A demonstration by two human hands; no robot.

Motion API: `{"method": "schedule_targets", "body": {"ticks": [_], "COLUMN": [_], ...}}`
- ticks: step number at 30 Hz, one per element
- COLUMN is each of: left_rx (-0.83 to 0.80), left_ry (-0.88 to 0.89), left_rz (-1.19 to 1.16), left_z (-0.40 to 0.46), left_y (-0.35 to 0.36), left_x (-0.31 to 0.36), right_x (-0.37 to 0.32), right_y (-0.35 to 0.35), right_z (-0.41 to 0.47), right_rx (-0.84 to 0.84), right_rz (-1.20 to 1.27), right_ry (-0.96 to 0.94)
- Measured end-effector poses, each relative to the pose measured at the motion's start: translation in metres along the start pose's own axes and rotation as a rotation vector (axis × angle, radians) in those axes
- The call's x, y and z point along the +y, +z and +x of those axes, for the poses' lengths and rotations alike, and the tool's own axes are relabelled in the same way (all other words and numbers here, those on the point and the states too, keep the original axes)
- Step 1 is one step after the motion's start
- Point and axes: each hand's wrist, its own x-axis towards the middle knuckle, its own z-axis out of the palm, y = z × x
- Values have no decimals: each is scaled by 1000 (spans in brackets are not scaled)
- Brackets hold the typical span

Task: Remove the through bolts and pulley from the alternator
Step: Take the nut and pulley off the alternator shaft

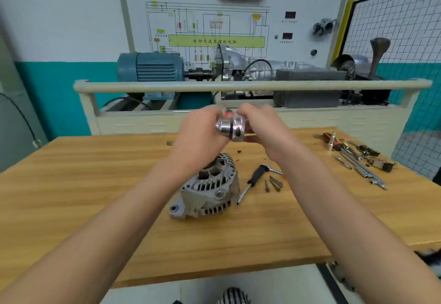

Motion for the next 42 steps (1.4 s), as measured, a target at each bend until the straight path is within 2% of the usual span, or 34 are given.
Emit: {"method": "schedule_targets", "body": {"ticks": [3,5,8,12,14,17,19,22,24,30,42], "left_rx": [-6,-46,-138,-229,-273,-348,-387,-315,-312,-288,-368], "left_ry": [-228,-323,-408,-530,-490,-298,-277,-342,-325,-285,-160], "left_rz": [-381,-616,-940,-1150,-1006,-678,-664,-716,-668,-609,-521], "left_z": [6,9,9,15,18,19,19,19,18,15,15], "left_y": [-19,-23,-12,10,15,12,8,5,6,6,2], "left_x": [-26,-44,-65,-83,-90,-99,-101,-105,-105,-102,-108], "right_x": [-7,-9,-3,5,7,10,11,11,9,5,-2], "right_y": [9,14,23,29,27,20,15,13,14,15,29], "right_z": [9,16,23,36,41,46,48,48,46,39,14], "right_rx": [31,-125,-385,-449,-438,-394,-376,-395,-413,-311,-259], "right_rz": [-186,-254,-235,-199,-253,-392,-452,-525,-649,-881,-939], "right_ry": [-242,-368,-455,-515,-543,-551,-521,-489,-490,-625,-551]}}
